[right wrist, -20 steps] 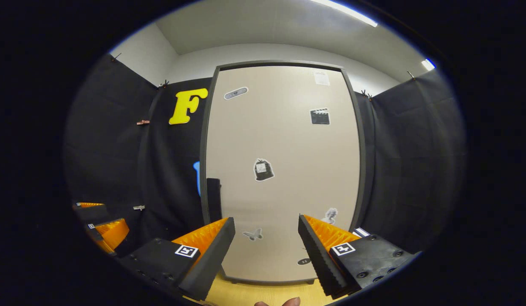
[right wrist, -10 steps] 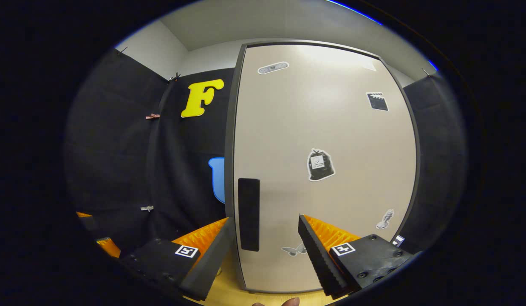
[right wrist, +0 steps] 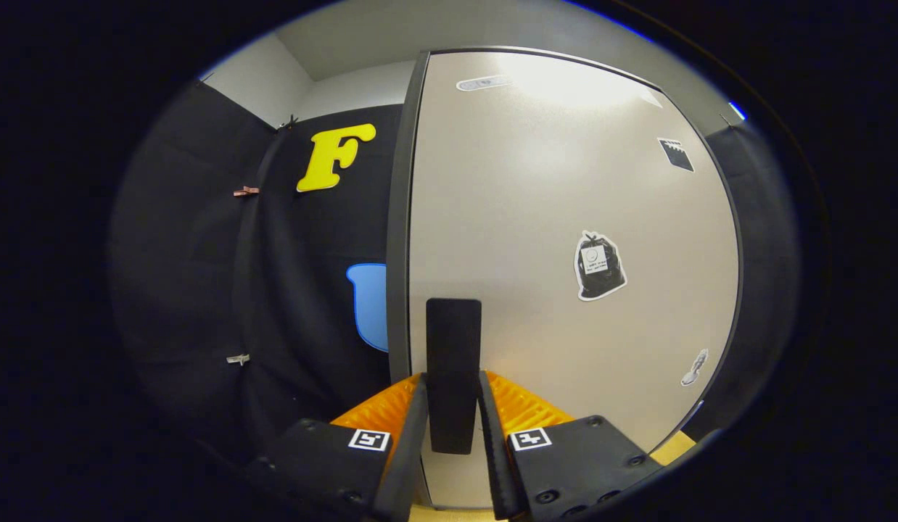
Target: Open the cabinet door with the right hand, grasp the bottle in the cabinet with the left hand and place it on the coaster, then close the cabinet door with the right hand.
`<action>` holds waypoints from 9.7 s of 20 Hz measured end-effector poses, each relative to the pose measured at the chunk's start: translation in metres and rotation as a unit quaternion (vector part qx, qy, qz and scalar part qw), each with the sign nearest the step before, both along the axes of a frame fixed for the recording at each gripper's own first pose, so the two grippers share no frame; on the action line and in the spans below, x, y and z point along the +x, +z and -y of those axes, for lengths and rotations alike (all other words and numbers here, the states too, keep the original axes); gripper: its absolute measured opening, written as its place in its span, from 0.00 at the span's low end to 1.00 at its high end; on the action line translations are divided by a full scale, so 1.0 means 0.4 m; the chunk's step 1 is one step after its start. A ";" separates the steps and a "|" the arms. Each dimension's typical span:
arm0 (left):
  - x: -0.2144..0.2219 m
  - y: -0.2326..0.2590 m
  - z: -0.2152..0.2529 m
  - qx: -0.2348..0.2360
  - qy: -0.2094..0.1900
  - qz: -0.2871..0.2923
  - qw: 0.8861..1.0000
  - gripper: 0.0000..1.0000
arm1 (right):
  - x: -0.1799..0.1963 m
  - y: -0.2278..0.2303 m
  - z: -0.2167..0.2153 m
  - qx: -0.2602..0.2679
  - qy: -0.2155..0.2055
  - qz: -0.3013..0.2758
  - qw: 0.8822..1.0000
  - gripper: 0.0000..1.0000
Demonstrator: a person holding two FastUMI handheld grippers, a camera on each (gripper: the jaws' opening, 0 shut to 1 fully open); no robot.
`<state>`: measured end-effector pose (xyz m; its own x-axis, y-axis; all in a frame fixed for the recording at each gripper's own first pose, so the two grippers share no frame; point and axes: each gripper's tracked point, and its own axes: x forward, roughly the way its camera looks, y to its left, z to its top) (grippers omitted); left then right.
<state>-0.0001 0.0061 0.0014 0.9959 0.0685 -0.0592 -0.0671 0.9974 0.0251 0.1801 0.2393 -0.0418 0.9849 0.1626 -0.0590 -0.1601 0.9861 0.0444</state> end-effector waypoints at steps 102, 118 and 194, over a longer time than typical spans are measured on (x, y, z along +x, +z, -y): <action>0.893 -0.065 1.034 -0.026 -0.086 -0.043 0.995 0.73 | -0.182 0.043 0.587 0.048 -0.128 -0.007 0.991 0.98; 0.393 0.014 0.676 -0.020 -0.072 -0.006 0.997 0.71 | -0.137 0.087 0.559 0.035 -0.125 0.039 0.991 0.98; -0.113 -0.058 0.399 -0.046 0.000 -0.036 0.998 0.96 | -0.218 0.068 0.521 0.030 -0.119 -0.007 0.992 0.98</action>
